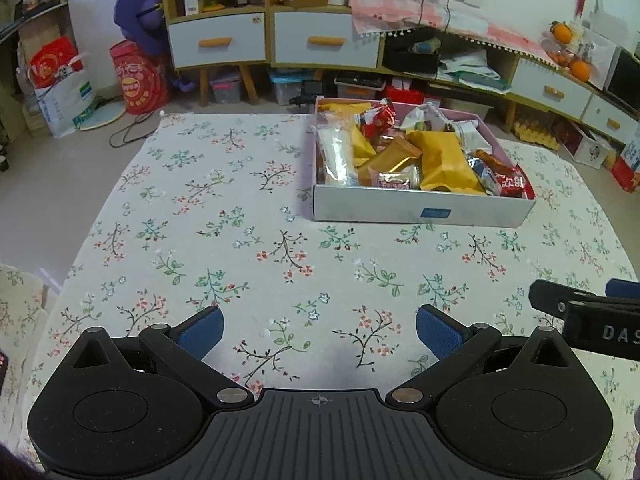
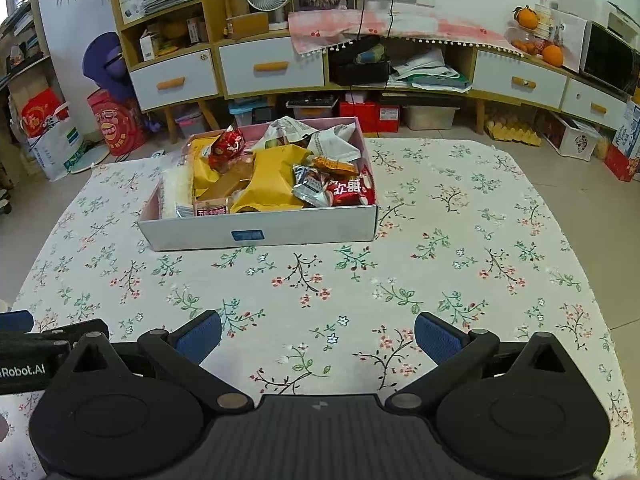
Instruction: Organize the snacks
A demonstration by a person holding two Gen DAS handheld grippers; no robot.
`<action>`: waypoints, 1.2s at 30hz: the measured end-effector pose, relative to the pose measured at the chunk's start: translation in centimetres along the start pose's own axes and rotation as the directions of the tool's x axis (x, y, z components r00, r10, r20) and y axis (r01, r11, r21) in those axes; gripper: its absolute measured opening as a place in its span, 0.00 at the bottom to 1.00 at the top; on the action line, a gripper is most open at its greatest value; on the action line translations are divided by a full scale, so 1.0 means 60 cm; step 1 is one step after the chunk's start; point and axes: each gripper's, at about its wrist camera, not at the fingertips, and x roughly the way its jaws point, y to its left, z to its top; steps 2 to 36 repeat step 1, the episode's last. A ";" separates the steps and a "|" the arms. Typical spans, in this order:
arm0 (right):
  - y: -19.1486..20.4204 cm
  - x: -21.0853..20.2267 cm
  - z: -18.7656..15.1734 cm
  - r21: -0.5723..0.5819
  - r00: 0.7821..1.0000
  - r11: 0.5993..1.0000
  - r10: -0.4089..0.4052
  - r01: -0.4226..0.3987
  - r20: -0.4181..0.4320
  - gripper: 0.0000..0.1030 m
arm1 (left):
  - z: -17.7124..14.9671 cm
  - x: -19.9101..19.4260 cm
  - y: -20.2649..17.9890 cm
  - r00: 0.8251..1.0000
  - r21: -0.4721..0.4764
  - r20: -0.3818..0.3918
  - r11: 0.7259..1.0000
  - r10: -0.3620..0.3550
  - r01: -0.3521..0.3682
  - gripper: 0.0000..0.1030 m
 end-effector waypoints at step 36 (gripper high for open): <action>0.002 0.001 0.000 -0.002 1.000 1.000 -0.002 0.002 0.000 0.76 | 0.000 0.000 0.000 1.000 0.006 0.003 1.000 -0.007 0.007 1.00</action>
